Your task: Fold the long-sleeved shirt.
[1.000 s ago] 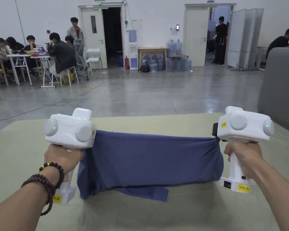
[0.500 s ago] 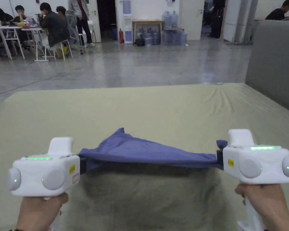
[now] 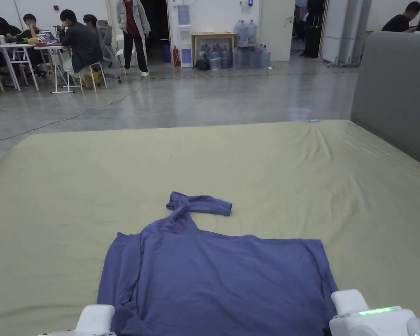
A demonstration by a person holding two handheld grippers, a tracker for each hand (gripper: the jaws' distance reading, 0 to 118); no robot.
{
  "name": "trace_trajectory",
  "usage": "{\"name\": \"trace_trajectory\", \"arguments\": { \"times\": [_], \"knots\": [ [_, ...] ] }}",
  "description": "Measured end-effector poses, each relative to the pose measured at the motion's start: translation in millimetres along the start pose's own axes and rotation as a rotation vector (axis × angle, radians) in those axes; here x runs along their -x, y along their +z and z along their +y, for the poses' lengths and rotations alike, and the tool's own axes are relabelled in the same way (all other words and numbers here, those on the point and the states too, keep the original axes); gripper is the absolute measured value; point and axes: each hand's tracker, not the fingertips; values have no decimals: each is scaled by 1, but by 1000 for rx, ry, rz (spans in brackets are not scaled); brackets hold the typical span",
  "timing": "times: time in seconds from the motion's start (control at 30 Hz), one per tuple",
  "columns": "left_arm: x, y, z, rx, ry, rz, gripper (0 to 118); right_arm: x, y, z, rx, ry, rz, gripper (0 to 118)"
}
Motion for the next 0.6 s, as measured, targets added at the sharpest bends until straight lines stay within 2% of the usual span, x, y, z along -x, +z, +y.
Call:
{"name": "trace_trajectory", "arguments": {
  "times": [0.03,0.07,0.1,0.13,0.2,0.3,0.33,0.37,0.4,0.43,0.47,0.53,0.6],
  "knots": [
    [2,5,5,-10,5,0,30,-3,10,2,-39,-20,5,31],
    [3,10,11,-17,9,8,71,-5,20,5,-72,-27,4,66],
    [-1,22,12,-31,7,4,109,-6,31,8,-115,-25,-1,95],
    [2,35,15,-47,3,1,115,-8,42,11,-159,-22,6,110],
    [2,54,28,-160,21,-51,115,-13,64,21,-232,-27,20,109],
    [-14,80,39,-200,72,-31,111,-21,72,35,-264,-75,-4,107],
    [-16,83,42,-215,75,-24,90,-21,72,36,-275,-94,0,85],
    [1,58,52,-226,62,-19,48,-22,71,37,-288,-107,13,42],
    [1,50,56,-227,46,-7,0,-19,70,38,-273,-103,21,0],
    [1,40,60,-219,43,0,0,-18,70,42,-211,-97,19,0],
    [-5,43,66,-212,56,9,0,-22,67,48,-220,-107,12,0],
    [-6,31,83,-175,98,-70,0,-26,63,55,-180,-78,59,0],
    [-7,13,113,-168,102,-70,0,-10,34,40,-184,-82,51,0]
  ]
}}
